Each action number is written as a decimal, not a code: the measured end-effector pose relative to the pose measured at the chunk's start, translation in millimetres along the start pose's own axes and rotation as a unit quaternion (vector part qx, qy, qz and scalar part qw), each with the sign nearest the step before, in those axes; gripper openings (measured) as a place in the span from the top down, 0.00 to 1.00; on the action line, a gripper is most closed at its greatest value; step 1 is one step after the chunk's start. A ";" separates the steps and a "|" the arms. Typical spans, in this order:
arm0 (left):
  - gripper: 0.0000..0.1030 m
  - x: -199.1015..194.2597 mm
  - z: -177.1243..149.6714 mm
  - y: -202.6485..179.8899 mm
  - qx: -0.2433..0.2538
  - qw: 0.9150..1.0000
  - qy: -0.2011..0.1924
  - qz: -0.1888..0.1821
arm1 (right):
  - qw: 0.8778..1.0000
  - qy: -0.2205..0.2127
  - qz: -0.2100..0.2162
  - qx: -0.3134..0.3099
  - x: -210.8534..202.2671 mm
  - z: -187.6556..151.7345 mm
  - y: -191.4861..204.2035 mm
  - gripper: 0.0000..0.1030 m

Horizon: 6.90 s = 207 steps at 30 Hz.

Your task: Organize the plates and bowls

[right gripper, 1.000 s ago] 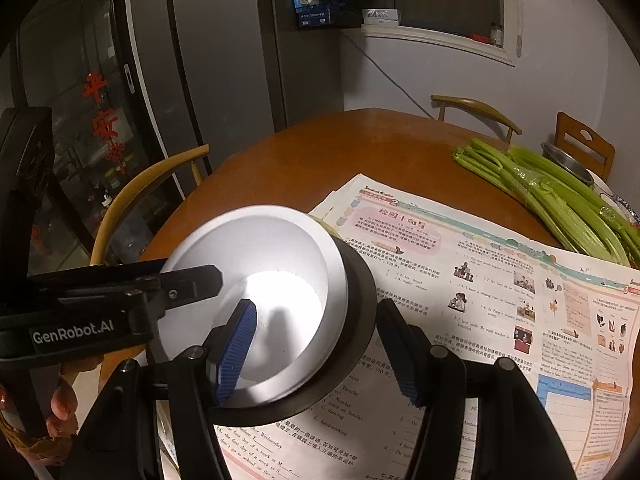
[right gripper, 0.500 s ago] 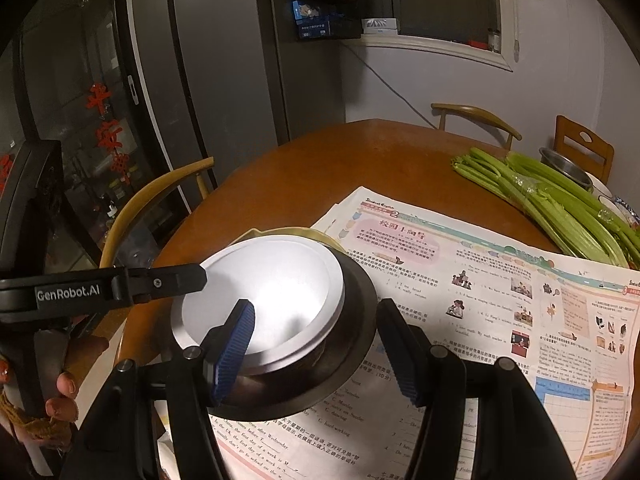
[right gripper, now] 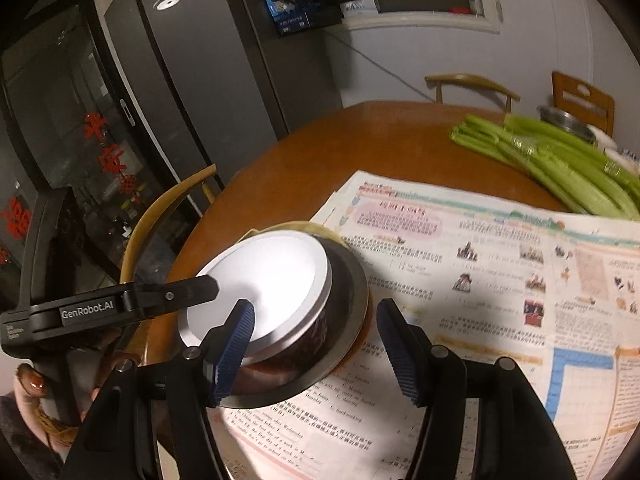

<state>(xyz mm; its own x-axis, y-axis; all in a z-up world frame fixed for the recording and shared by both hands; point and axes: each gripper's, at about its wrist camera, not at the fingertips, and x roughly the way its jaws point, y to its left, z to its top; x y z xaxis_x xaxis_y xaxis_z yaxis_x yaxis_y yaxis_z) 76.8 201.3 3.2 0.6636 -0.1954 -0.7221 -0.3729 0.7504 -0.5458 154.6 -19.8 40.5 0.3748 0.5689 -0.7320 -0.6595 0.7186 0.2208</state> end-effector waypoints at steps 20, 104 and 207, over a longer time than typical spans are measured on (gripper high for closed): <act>0.25 23.3 4.3 10.0 -0.015 1.000 0.018 0.007 | 0.999 0.028 0.012 -0.013 22.6 0.4 12.4 0.35; 0.24 85.7 -9.0 -144.4 0.119 0.992 0.033 0.010 | 0.993 -0.019 -0.106 0.053 -43.3 -13.5 -116.6 0.34; 0.24 -1.1 -157.3 -145.0 0.207 0.972 -0.040 0.102 | 0.984 -0.075 -0.161 0.028 -135.9 -145.6 -50.1 0.34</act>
<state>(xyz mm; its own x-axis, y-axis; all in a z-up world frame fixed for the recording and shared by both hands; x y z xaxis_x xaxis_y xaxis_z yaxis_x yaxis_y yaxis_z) 28.1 -6.7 16.4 0.6582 0.0215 -0.7526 -0.2197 0.9616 -0.1647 41.8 -191.3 35.1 0.6525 0.3577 -0.6681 -0.4561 0.8894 0.0308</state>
